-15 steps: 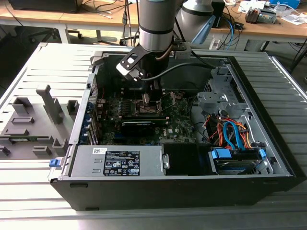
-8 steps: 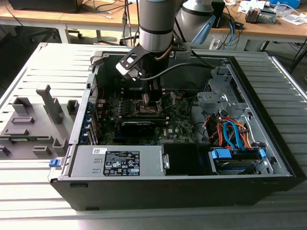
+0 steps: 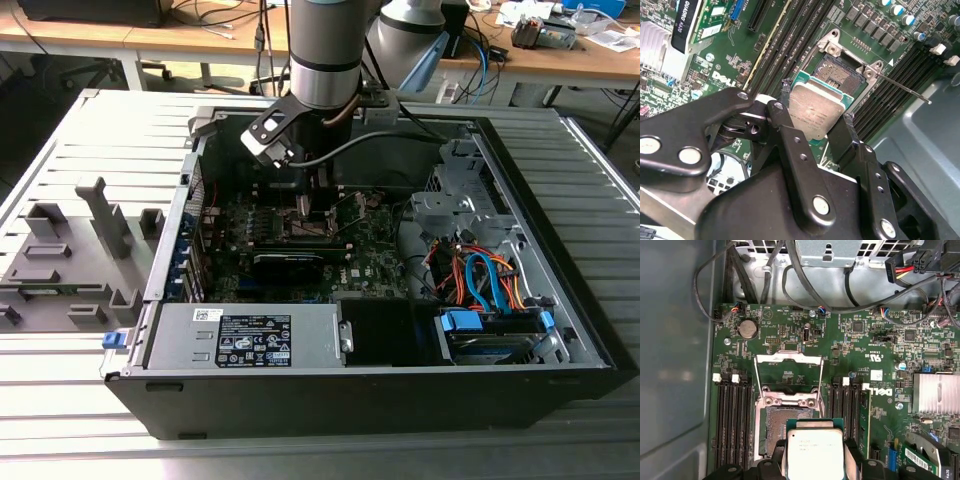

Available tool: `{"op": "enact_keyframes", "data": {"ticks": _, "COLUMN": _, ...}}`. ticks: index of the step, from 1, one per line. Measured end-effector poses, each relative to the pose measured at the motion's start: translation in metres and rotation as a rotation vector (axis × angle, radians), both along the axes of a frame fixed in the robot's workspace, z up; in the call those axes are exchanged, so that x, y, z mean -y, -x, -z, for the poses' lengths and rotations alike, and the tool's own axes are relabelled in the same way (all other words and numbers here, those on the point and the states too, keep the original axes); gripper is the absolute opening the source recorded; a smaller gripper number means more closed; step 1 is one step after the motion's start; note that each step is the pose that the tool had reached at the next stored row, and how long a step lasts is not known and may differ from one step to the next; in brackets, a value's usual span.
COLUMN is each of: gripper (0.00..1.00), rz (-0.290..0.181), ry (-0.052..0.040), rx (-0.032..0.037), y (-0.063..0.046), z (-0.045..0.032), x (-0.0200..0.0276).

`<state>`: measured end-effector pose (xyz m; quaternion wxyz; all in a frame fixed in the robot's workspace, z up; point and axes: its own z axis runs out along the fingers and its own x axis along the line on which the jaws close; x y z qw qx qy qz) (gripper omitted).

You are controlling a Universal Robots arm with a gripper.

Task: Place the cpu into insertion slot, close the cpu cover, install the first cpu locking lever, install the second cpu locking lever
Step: 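Place the cpu into insertion slot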

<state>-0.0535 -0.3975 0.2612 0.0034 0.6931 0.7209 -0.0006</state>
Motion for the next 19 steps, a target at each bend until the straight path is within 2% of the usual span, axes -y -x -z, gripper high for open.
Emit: {"op": "enact_keyframes", "data": {"ticks": 19, "gripper": 0.54, "rz": 0.064, "ry": 0.0036, "rx": 0.0, "y": 0.0, "z": 0.0003, "x": 0.0}}
